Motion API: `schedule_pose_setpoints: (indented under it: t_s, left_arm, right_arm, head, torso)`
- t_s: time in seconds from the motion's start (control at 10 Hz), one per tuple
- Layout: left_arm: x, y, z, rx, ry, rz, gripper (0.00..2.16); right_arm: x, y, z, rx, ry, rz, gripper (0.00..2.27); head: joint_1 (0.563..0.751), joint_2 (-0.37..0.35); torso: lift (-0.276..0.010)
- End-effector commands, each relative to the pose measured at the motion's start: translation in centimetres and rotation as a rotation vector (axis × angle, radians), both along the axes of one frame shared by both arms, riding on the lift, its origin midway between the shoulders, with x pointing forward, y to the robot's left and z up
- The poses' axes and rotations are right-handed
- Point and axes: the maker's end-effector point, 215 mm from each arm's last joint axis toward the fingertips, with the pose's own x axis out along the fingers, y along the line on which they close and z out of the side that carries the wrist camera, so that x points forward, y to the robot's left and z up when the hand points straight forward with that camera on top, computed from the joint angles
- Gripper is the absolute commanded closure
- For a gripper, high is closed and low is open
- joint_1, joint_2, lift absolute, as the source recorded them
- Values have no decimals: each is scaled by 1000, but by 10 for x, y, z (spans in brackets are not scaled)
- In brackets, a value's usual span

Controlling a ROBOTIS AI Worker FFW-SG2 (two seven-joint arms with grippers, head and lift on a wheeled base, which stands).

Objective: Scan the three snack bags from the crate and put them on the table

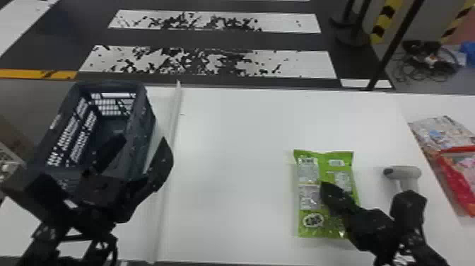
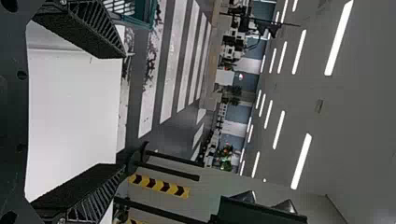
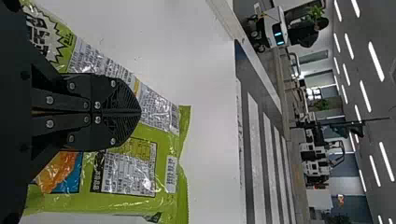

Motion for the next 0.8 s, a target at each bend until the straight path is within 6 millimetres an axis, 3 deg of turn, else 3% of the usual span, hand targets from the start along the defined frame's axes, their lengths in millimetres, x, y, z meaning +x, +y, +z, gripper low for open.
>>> schedule_pose_setpoints:
  t_s: [0.0,0.1,0.2,0.3,0.4,0.7]
  left_arm:
    - [2,-1,1,-1,-4,0,33]
    - [3,0,2,-4,-5,1,33]
    - [5,0,3,-7,-8,2,33]
    - [6,0,5,-8,-11,2,33]
    - [7,0,6,-11,-14,5,33]
    - [10,1,9,-30,-21,11,33]
  right_arm:
    - [0,0,27,50,-31,3,1811]
    - [-4,3,55,87,-62,14,1447]
    - [-7,-3,81,113,-87,15,667]
    - [-11,-16,93,110,-76,-2,127]
    - [-12,-37,94,107,-30,-46,22]
    - [-16,-123,89,20,-9,-211,46]
  head:
    - [695,-14]
    - [695,-12]
    - [695,-12]
    - [695,-10]
    - [695,-21]
    - [695,-105]
  torso:
    - [-94]
    - [-94]
    - [-94]
    - [-94]
    - [-94]
    - [-94]
